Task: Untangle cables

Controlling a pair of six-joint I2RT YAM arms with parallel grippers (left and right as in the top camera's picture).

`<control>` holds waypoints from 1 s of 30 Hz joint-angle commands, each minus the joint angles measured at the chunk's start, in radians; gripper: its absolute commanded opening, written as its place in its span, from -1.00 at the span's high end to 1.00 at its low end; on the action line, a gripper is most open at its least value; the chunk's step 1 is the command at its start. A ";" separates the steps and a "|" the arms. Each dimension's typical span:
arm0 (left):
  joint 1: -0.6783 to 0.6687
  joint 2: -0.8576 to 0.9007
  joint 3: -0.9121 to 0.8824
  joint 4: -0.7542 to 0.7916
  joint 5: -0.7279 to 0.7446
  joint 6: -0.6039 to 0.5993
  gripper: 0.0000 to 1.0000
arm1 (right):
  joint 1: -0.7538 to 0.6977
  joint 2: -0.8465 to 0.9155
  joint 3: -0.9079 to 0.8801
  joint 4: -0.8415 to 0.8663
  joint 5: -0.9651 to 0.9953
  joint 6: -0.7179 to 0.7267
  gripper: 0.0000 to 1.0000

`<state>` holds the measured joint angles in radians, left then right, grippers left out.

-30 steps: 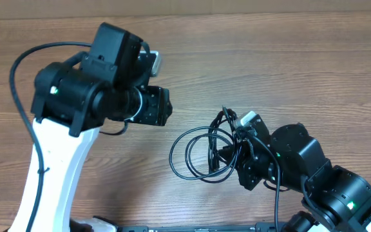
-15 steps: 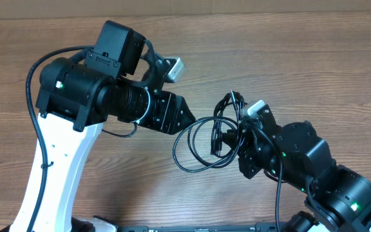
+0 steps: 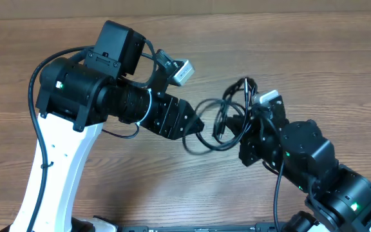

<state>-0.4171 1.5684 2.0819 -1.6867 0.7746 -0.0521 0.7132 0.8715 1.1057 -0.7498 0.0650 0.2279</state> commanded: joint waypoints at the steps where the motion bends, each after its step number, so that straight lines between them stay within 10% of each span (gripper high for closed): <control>1: 0.003 0.002 -0.001 0.005 0.011 0.023 -0.11 | -0.002 -0.005 0.037 0.083 -0.080 0.039 0.92; 10: 0.003 0.002 -0.001 0.018 0.011 0.023 -0.09 | -0.002 0.031 0.036 0.124 -0.211 0.091 0.93; 14: 0.003 0.002 -0.001 0.023 0.011 0.023 0.92 | -0.002 0.063 0.036 0.138 -0.300 0.091 0.92; 30: 0.005 0.001 -0.001 -0.003 -0.053 0.023 0.92 | -0.002 0.094 0.036 -0.064 0.045 0.056 0.92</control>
<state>-0.4171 1.5703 2.0815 -1.6848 0.7361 -0.0479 0.7158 0.9707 1.1133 -0.7601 -0.0910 0.2958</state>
